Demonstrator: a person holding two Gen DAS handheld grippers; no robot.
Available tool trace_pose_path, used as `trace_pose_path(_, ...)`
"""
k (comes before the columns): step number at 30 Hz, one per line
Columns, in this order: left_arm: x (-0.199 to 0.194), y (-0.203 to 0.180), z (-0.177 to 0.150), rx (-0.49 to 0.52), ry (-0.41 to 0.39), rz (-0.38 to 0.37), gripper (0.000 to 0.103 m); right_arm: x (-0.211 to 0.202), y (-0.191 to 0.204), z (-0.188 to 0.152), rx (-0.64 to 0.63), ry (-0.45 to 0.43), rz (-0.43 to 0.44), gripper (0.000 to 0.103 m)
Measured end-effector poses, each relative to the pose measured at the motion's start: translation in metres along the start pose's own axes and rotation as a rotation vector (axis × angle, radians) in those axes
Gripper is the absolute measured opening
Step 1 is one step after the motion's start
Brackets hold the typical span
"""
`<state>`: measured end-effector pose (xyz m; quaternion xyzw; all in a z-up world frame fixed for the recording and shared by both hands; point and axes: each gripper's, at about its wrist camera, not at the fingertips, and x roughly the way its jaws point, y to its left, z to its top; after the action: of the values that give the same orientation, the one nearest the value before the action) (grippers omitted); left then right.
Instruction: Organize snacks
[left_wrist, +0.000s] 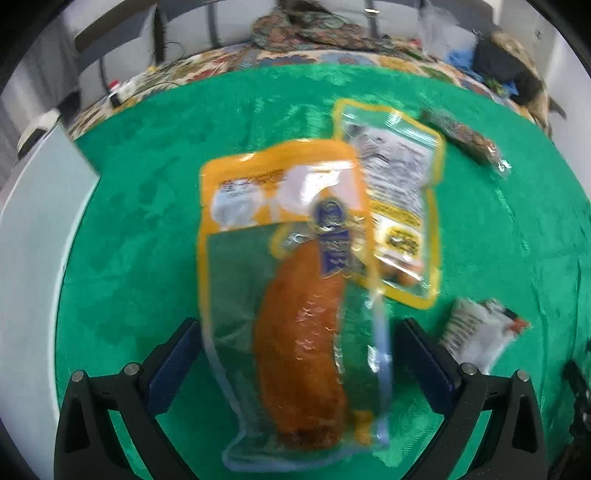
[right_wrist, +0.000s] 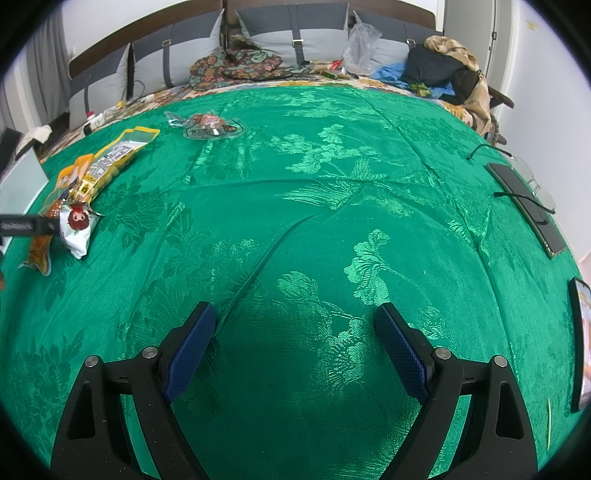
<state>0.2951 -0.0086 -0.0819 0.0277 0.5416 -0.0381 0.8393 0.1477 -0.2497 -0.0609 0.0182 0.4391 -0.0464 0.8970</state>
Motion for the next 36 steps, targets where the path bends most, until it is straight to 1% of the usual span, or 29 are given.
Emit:
trace_pose_path(1, -0.001, 0.006, -0.001, -0.026, -0.009, -0.008, 0.103, 0.0, 0.0, 0.0, 0.0, 0.0, 0.001, 0.091)
trace_pose_path(3, -0.002, 0.013, -0.004, -0.037, 0.001, -0.002, 0.101, 0.0, 0.0, 0.0, 0.0, 0.0, 0.0, 0.091)
trace_pose_path(5, -0.01, 0.014, -0.01, -0.019, -0.023, -0.007, 0.08, 0.0, 0.0, 0.0, 0.0, 0.0, 0.0, 0.091)
trace_pose_path(6, -0.015, 0.015, -0.014, -0.011, -0.031, -0.003, 0.075, 0.0, 0.0, 0.0, 0.0, 0.0, 0.0, 0.091)
trace_pose_path(8, -0.023, 0.022, -0.022, -0.016, -0.032, -0.046, 0.068, 0.0, -0.001, 0.0, 0.0, 0.0, 0.0, 0.091)
trace_pose_path(9, -0.031, 0.026, -0.029, -0.02, -0.04, -0.057, 0.061, 0.0, 0.0, 0.0, 0.0, 0.0, 0.0, 0.091)
trace_pose_path(10, -0.036, 0.031, -0.034, -0.028, -0.035, -0.065, 0.057, 0.0, -0.001, 0.0, 0.0, 0.0, 0.0, 0.091)
trace_pose_path(12, -0.046, 0.04, -0.048, -0.047, -0.016, -0.076, 0.056, 0.0, 0.0, 0.0, 0.0, 0.0, 0.0, 0.091)
trace_pose_path(15, -0.06, 0.047, -0.078, -0.019, -0.005, -0.072, 0.056, 0.0, 0.0, 0.0, 0.0, 0.0, 0.0, 0.091)
trace_pose_path(18, -0.07, 0.047, -0.1, 0.02, -0.001, -0.073, 0.057, 0.0, -0.001, 0.0, 0.0, 0.0, 0.0, 0.091)
trace_pose_path(20, -0.074, 0.045, -0.112, 0.049, -0.007, -0.066, 0.062, 0.0, -0.001, 0.0, 0.0, 0.0, 0.0, 0.091)
trace_pose_path(22, -0.07, 0.041, -0.121, 0.068, -0.001, -0.047, 0.076, 0.0, -0.001, 0.0, 0.0, 0.0, 0.0, 0.091)
trace_pose_path(23, -0.066, 0.039, -0.122, 0.07, 0.001, -0.038, 0.08, 0.0, 0.0, 0.0, 0.0, 0.0, 0.0, 0.091)
trace_pose_path(24, -0.066, 0.039, -0.125, 0.066, -0.028, -0.03, 0.088, 0.0, 0.0, 0.0, 0.0, 0.0, 0.0, 0.091)
trace_pose_path(25, -0.062, 0.041, -0.127, 0.059, -0.037, -0.024, 0.097, 0.0, -0.001, 0.0, 0.0, 0.0, 0.0, 0.091)
trace_pose_path(26, -0.059, 0.045, -0.128, 0.034, -0.045, -0.02, 0.101, 0.0, 0.0, 0.0, 0.0, 0.0, 0.0, 0.091)
trace_pose_path(28, -0.057, 0.05, -0.129, 0.0, -0.089, -0.014, 0.103, 0.0, -0.001, 0.0, 0.0, 0.0, 0.0, 0.091)
trace_pose_path(31, -0.056, 0.054, -0.136, -0.005, -0.156, -0.013, 0.103, 0.0, -0.001, 0.0, 0.0, 0.0, 0.0, 0.091)
trace_pose_path(36, -0.055, 0.053, -0.141, -0.014, -0.179, -0.002, 0.103, 0.0, 0.0, 0.0, 0.0, 0.0, 0.0, 0.091)
